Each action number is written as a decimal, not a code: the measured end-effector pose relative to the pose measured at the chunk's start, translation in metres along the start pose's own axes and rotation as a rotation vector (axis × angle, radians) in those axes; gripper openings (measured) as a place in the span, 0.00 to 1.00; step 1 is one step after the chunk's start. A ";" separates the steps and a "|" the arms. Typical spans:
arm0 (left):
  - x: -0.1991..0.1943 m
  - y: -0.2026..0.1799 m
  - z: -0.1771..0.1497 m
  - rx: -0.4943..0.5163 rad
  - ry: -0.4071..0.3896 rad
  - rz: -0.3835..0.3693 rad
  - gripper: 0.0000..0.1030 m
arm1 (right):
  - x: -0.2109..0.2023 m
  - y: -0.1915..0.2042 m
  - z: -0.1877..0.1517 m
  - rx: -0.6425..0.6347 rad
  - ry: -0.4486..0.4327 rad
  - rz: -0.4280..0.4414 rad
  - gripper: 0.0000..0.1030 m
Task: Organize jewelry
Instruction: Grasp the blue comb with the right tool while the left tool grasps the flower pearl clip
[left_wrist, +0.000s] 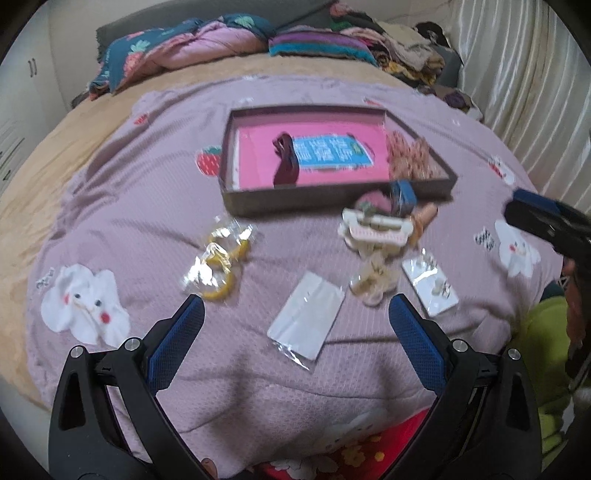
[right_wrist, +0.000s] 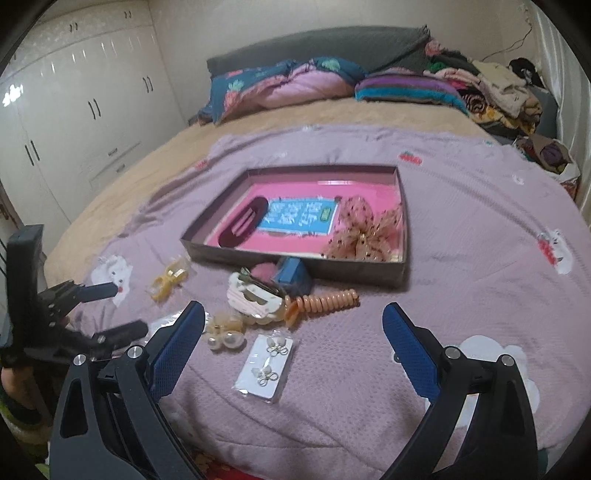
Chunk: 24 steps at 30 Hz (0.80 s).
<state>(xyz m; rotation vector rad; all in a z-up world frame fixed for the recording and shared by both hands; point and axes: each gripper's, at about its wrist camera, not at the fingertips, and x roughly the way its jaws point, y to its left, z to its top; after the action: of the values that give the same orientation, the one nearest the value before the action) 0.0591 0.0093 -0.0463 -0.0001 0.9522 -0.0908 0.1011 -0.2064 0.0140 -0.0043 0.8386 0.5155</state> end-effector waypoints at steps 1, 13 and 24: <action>0.004 -0.002 -0.002 0.006 0.011 -0.005 0.91 | 0.006 0.000 0.000 -0.008 0.011 0.000 0.93; 0.039 -0.045 0.009 0.198 0.052 -0.081 0.75 | 0.075 -0.015 0.010 0.054 0.162 0.092 0.70; 0.061 -0.056 0.021 0.213 0.084 -0.165 0.54 | 0.110 -0.012 0.022 0.091 0.188 0.109 0.46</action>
<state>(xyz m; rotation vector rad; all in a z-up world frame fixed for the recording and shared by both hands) 0.1071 -0.0525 -0.0810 0.1224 1.0220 -0.3470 0.1833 -0.1649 -0.0518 0.0783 1.0495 0.5852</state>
